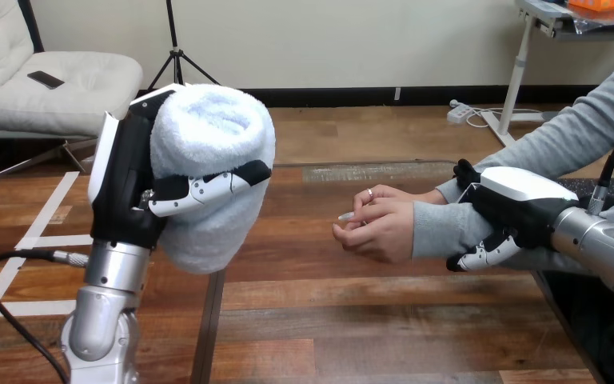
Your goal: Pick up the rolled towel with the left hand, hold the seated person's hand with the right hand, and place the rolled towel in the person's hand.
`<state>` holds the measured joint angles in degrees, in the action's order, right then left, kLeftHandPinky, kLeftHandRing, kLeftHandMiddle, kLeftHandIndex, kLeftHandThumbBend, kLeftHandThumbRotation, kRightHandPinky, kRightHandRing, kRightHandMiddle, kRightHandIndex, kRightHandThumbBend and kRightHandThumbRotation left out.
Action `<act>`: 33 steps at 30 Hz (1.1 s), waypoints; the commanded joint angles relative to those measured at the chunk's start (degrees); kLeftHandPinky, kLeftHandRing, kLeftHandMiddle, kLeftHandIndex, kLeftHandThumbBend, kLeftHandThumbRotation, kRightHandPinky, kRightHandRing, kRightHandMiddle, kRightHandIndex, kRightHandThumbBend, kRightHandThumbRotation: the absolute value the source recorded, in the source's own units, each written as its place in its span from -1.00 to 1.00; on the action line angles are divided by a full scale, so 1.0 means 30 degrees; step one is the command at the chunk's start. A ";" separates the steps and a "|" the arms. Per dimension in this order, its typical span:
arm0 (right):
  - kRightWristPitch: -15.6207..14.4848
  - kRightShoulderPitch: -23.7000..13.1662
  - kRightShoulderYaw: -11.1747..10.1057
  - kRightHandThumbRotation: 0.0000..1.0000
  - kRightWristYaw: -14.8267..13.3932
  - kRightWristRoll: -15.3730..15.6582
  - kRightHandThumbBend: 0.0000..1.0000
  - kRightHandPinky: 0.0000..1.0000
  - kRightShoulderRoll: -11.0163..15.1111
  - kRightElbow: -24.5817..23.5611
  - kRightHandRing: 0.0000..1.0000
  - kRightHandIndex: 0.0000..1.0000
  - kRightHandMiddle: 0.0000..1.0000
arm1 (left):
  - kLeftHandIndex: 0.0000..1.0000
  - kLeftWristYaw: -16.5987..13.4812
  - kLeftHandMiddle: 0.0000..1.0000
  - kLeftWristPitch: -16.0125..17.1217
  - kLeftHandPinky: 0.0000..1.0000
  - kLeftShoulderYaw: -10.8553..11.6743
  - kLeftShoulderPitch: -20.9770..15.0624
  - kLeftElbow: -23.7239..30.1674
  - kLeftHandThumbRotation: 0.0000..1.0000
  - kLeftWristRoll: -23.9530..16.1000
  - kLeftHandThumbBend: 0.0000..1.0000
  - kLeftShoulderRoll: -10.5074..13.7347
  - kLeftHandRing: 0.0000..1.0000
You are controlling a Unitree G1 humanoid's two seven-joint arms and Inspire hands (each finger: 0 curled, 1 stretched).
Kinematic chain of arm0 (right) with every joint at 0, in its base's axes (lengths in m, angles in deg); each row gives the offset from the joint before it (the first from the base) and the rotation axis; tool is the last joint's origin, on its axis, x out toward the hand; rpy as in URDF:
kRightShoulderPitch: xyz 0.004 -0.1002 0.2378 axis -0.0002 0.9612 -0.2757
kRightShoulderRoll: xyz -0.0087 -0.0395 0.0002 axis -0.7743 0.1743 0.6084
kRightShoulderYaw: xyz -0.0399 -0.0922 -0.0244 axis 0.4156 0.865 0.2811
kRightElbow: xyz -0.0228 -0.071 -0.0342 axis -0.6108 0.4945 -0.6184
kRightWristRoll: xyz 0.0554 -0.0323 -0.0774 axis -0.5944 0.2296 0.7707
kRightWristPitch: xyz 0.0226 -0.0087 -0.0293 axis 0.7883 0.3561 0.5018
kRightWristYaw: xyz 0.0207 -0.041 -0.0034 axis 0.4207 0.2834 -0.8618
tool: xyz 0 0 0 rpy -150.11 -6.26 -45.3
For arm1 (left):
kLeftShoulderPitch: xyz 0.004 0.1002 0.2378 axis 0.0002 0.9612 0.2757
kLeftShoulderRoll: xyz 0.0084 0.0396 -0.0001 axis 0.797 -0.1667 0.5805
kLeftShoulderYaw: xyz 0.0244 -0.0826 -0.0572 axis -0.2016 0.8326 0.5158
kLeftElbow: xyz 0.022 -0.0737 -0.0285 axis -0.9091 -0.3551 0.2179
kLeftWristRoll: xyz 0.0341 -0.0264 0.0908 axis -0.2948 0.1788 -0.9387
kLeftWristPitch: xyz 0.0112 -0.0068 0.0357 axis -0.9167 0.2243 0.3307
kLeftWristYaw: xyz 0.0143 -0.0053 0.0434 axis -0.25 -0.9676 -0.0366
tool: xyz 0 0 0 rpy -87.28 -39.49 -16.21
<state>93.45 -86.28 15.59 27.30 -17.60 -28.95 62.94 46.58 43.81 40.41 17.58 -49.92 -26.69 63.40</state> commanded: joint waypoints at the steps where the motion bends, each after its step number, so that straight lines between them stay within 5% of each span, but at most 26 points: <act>1: 0.0288 -0.1097 -0.0551 -0.47 -0.0192 -0.0422 0.22 -0.45 -0.0310 -0.0564 -0.39 -0.33 -0.31 | -0.21 -0.0307 -0.26 -0.0083 -0.45 0.0149 -0.1615 -0.0076 -1.00 0.0476 0.21 -0.0372 -0.38; 33: 0.0545 -0.1176 -0.0712 -0.53 0.0080 -0.0695 0.22 -0.45 -0.0296 -0.0706 -0.39 -0.32 -0.30 | -0.22 -0.2144 -0.25 0.0262 -0.41 0.0347 -0.3076 -0.2741 -1.00 -0.0133 0.23 -0.1256 -0.35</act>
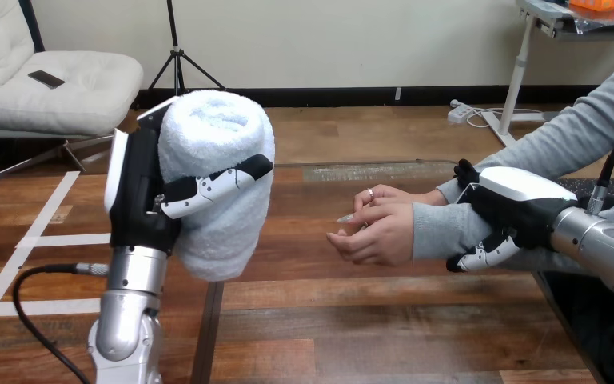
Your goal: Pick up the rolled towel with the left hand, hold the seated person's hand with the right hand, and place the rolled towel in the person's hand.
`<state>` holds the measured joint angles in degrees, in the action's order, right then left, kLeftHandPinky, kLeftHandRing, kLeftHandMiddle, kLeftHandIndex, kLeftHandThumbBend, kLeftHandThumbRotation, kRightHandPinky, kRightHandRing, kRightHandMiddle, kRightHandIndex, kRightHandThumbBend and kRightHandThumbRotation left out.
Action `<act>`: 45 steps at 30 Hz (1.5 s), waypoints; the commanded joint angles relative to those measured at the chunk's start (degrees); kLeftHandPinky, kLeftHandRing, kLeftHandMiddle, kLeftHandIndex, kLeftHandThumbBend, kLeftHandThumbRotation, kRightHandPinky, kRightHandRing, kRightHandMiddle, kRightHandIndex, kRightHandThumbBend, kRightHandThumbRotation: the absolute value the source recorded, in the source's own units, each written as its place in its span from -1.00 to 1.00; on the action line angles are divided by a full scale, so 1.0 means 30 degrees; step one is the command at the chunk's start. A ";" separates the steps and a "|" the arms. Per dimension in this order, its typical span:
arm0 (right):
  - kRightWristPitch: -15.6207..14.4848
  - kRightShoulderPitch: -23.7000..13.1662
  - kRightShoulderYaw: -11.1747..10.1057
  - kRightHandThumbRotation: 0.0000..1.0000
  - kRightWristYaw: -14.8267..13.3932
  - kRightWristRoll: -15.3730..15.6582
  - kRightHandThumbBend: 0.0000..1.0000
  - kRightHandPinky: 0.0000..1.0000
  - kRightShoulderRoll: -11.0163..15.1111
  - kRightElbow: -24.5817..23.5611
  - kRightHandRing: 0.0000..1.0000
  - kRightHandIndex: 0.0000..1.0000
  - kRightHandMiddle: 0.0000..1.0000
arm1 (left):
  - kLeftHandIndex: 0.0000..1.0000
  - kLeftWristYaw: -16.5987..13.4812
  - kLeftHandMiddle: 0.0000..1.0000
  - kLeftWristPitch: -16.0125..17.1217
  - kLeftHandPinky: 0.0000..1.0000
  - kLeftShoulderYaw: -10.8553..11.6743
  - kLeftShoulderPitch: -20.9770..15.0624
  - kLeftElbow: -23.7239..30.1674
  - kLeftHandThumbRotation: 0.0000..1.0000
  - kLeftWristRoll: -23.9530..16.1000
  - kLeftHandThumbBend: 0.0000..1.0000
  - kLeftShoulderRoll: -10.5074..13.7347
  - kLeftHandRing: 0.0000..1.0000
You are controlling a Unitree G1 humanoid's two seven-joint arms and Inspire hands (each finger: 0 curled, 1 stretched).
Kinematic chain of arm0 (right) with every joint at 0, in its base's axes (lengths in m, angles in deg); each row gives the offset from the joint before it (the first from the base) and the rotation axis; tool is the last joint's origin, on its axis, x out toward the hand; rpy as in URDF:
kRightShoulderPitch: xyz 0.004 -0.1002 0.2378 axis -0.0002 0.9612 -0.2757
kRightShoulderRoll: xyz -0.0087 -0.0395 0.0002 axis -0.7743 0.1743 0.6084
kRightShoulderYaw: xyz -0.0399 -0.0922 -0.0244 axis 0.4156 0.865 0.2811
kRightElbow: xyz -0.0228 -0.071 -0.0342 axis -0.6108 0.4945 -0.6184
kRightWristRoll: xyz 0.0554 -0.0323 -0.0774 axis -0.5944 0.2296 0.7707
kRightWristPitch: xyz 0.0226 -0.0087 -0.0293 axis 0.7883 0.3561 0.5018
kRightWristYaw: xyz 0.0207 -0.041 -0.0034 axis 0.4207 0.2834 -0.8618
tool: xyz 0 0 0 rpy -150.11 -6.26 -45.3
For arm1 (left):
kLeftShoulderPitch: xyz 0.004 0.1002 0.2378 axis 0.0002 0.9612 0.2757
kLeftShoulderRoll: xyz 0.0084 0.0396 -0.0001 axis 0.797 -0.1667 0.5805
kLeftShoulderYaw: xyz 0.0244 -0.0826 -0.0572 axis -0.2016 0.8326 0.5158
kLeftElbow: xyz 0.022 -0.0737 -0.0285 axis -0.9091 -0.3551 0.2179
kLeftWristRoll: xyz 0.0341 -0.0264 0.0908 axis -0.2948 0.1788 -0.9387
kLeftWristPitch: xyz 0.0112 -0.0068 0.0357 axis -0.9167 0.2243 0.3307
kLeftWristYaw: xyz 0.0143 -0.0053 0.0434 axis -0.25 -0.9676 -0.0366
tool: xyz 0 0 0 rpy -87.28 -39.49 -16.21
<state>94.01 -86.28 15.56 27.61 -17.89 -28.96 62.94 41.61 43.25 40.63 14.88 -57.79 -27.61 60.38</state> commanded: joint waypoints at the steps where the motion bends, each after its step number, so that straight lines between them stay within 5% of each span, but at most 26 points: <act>1: 0.0372 -0.1168 -0.0692 -0.53 -0.0068 -0.0580 0.22 -0.44 -0.0288 -0.0704 -0.38 -0.31 -0.29 | -0.22 -0.0636 -0.24 0.0472 -0.41 0.0282 -0.2214 -0.0208 -1.00 0.0069 0.24 -0.0269 -0.34; 45: 0.1092 -0.0944 -0.1310 -0.45 0.0487 -0.1057 0.16 -0.45 -0.0120 -0.1004 -0.39 -0.34 -0.31 | -0.20 -0.1586 -0.24 0.1723 -0.40 0.0018 -0.3576 -0.3409 -1.00 -0.0375 0.27 -0.1005 -0.33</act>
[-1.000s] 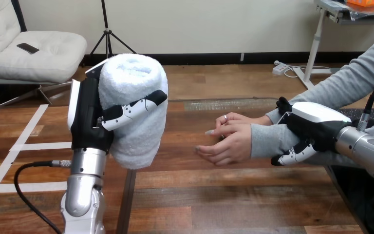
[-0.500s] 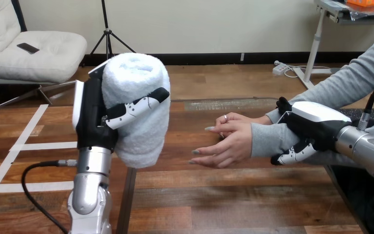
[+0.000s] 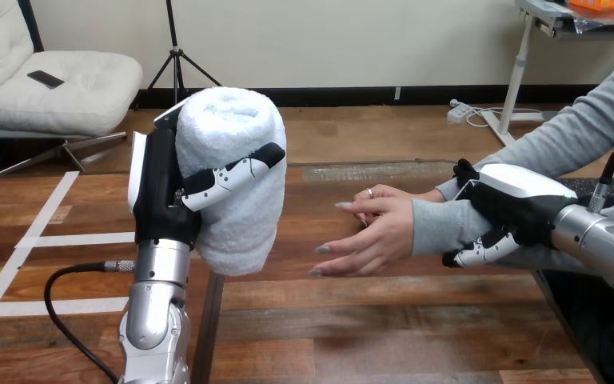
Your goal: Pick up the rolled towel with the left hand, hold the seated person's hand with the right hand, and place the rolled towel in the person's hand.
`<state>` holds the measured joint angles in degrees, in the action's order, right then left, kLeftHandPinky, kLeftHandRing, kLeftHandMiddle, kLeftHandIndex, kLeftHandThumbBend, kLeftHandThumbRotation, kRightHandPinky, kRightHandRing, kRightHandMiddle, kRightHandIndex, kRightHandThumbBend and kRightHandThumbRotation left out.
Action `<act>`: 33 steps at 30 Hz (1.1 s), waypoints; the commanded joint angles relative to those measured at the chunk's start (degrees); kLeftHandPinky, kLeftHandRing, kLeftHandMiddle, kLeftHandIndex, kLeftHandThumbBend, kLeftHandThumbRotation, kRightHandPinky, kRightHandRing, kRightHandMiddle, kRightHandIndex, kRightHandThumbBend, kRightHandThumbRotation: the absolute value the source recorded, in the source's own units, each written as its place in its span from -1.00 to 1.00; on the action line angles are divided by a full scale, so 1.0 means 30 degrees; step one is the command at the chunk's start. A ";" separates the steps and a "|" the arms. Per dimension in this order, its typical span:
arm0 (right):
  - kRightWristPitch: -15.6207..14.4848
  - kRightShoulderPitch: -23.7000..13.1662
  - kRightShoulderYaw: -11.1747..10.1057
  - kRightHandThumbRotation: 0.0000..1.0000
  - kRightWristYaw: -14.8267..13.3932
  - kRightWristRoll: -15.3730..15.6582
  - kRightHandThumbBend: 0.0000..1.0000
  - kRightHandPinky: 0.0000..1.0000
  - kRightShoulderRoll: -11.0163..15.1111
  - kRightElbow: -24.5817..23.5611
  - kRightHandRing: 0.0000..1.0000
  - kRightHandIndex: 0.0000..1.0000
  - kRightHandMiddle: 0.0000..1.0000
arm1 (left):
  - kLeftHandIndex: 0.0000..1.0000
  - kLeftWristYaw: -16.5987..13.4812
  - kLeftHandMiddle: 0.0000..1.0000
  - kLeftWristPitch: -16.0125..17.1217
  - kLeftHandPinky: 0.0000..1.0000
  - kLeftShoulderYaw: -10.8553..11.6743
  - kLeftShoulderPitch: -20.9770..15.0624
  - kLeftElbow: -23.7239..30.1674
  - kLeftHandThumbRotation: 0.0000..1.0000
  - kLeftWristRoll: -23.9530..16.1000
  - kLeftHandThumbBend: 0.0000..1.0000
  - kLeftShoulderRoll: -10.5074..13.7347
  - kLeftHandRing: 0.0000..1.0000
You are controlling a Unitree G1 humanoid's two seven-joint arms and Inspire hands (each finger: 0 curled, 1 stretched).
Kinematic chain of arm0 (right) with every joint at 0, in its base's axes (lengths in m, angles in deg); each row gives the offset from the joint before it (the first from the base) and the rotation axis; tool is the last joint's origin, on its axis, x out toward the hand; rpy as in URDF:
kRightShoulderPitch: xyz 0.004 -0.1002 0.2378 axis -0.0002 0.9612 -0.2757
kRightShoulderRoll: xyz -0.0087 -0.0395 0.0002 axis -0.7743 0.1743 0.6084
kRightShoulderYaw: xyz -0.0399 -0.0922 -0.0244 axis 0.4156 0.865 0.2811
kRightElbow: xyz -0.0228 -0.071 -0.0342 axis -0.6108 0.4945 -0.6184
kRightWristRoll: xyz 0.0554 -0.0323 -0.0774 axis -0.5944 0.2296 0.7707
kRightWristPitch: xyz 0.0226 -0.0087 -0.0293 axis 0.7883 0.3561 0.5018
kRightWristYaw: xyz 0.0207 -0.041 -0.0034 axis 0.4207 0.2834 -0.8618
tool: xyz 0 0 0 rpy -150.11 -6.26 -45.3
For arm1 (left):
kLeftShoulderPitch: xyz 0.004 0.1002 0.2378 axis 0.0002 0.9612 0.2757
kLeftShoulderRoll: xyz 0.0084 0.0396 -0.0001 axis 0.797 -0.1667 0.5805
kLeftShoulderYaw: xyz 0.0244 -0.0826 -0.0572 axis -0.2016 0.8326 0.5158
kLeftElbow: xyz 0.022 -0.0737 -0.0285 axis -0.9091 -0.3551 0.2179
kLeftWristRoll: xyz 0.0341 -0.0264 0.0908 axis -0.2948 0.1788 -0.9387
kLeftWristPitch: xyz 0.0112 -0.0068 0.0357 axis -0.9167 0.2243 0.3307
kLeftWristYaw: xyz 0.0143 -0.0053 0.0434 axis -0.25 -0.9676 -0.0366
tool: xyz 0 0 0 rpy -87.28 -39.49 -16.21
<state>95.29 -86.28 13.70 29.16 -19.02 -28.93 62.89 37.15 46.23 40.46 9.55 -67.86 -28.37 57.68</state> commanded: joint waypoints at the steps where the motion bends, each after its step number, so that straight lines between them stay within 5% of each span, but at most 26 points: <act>1: 0.0721 -0.0939 -0.0693 -0.45 -0.0052 -0.0679 0.16 -0.45 -0.0119 -0.0994 -0.40 -0.34 -0.31 | -0.20 -0.0112 -0.24 0.0744 -0.41 0.0073 -0.1807 -0.0078 -1.00 -0.0131 0.27 -0.0114 -0.33; 33: 0.1096 -0.0996 -0.0956 -0.53 0.0340 -0.0854 0.12 -0.49 0.0011 -0.1286 -0.43 -0.36 -0.34 | -0.21 -0.0080 -0.24 0.0741 -0.43 0.0057 -0.1723 -0.0212 -1.00 -0.0098 0.29 -0.0279 -0.34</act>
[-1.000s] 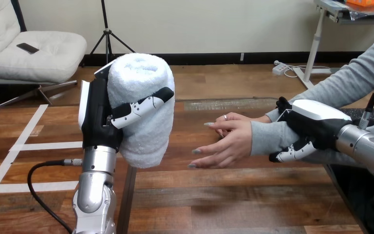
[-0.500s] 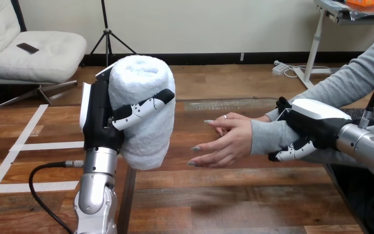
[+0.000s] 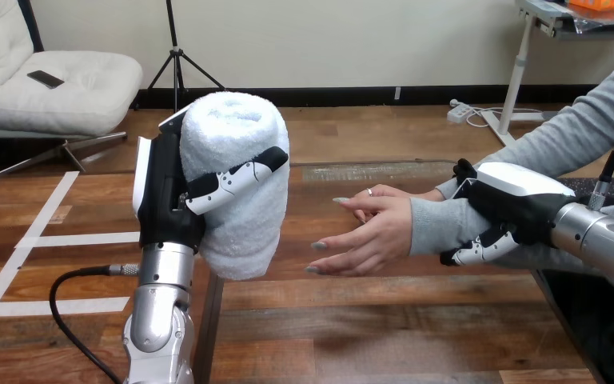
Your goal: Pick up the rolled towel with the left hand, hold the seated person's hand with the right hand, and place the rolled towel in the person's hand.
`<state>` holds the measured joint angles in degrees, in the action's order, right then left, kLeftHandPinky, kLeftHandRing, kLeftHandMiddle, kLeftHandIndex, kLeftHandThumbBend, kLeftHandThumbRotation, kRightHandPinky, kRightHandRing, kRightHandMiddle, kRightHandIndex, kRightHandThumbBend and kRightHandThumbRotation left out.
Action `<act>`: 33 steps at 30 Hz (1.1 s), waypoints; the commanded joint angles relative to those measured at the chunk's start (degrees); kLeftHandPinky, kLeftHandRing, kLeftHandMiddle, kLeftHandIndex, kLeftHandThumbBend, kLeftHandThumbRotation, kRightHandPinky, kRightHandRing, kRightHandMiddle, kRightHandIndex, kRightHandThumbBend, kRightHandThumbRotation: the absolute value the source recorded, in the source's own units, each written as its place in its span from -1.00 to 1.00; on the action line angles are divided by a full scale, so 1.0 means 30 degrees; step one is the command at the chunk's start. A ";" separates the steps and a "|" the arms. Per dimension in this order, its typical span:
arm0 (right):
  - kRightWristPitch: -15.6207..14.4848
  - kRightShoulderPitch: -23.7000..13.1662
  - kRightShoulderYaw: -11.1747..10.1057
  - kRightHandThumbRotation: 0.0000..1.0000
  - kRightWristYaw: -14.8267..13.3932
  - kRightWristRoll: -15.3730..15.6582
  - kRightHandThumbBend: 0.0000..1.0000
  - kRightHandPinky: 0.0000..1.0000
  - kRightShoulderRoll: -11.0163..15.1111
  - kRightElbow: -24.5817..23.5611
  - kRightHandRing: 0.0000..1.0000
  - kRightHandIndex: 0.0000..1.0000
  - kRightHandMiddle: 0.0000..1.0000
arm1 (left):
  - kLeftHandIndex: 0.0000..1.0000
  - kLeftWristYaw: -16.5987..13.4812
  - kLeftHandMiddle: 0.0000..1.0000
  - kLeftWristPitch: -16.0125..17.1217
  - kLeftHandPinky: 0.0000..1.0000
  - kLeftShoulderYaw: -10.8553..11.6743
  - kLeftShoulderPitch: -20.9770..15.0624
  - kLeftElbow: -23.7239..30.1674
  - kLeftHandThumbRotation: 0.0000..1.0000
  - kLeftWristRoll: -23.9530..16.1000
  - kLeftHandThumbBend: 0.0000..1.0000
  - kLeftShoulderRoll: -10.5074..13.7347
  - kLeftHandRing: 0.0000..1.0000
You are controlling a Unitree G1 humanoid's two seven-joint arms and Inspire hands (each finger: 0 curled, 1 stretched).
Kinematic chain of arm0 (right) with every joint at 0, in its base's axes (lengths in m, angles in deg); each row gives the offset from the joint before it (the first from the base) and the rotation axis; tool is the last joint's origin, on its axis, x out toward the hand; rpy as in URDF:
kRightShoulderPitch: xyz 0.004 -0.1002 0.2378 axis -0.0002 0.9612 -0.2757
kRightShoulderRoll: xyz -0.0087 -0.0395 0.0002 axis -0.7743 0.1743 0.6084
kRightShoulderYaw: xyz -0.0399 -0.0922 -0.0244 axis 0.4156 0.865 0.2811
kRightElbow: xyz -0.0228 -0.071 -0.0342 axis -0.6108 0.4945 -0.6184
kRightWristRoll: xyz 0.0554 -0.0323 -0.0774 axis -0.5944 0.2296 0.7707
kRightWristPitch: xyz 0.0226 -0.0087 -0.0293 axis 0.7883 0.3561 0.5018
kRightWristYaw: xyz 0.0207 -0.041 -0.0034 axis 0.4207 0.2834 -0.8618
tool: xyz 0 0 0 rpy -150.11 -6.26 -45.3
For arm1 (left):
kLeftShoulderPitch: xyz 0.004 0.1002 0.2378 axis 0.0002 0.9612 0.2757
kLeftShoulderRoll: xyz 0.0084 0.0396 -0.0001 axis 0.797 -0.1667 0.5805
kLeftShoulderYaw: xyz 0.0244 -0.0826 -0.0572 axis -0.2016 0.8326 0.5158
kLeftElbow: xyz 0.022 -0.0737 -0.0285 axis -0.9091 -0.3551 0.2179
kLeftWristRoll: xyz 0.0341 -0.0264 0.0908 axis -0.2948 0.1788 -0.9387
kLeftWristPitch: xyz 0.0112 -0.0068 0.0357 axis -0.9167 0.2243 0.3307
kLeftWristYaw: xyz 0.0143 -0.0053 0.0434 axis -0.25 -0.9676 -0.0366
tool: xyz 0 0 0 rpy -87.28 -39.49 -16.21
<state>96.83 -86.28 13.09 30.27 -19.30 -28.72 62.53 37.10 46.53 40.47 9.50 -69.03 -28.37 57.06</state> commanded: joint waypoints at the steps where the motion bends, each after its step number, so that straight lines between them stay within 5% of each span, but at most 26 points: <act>1: 0.0591 -0.0996 -0.0767 -0.53 -0.0002 -0.0782 0.12 -0.49 -0.0065 -0.1172 -0.43 -0.36 -0.34 | -0.21 -0.0062 -0.24 0.0659 -0.43 0.0054 -0.1706 0.0171 -1.00 -0.0101 0.29 -0.0072 -0.35; 33: 0.1199 -0.0967 -0.0818 -0.47 -0.0178 -0.0815 0.11 -0.47 -0.0375 -0.1404 -0.40 -0.29 -0.31 | -0.21 -0.1446 -0.25 0.0888 -0.41 0.0033 -0.2179 -0.0441 -1.00 -0.0639 0.28 -0.0834 -0.33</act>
<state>98.02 -86.28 12.45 31.23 -19.96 -28.72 61.87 33.00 46.79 40.47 9.10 -70.31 -30.21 55.29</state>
